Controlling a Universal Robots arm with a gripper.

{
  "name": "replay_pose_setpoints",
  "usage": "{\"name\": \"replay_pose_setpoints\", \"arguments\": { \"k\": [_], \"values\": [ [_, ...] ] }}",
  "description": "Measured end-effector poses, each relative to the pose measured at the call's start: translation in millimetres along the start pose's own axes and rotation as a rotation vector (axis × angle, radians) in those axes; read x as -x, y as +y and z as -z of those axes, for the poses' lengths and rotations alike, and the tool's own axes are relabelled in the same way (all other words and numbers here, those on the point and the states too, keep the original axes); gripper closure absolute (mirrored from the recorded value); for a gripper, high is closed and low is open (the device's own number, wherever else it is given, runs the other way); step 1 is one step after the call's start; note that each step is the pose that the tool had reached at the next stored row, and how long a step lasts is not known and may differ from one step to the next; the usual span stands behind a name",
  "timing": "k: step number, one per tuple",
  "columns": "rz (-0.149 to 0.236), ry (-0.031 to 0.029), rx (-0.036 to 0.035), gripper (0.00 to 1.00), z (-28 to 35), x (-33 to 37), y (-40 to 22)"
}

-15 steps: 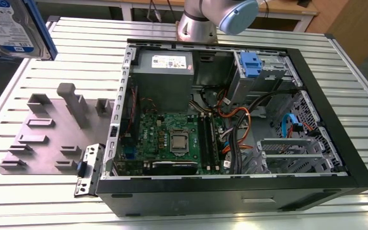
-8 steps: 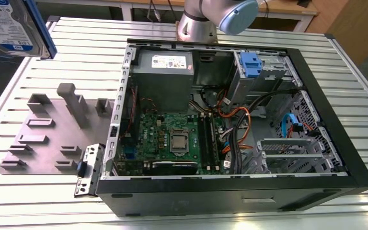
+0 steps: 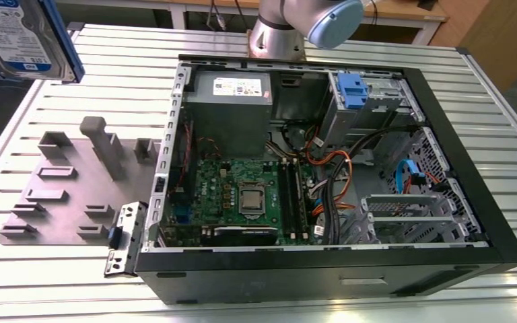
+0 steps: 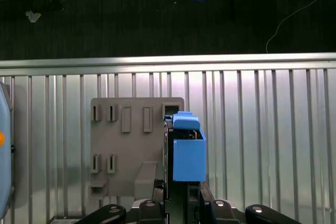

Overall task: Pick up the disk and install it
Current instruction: 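Pick up the disk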

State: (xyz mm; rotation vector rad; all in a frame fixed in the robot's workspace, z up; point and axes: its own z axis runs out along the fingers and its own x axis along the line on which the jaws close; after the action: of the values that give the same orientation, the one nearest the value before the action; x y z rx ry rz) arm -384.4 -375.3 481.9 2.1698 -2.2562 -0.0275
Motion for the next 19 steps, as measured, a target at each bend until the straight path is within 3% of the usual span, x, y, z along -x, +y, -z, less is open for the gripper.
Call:
{"name": "replay_pose_setpoints", "arguments": {
  "k": [8,19],
  "values": [
    [0.0,-0.0001,-0.0001,0.65,0.2,1.0,-25.6],
    [0.0,0.0001,0.0,0.65,1.0,2.8,-72.8]
  ]
}}
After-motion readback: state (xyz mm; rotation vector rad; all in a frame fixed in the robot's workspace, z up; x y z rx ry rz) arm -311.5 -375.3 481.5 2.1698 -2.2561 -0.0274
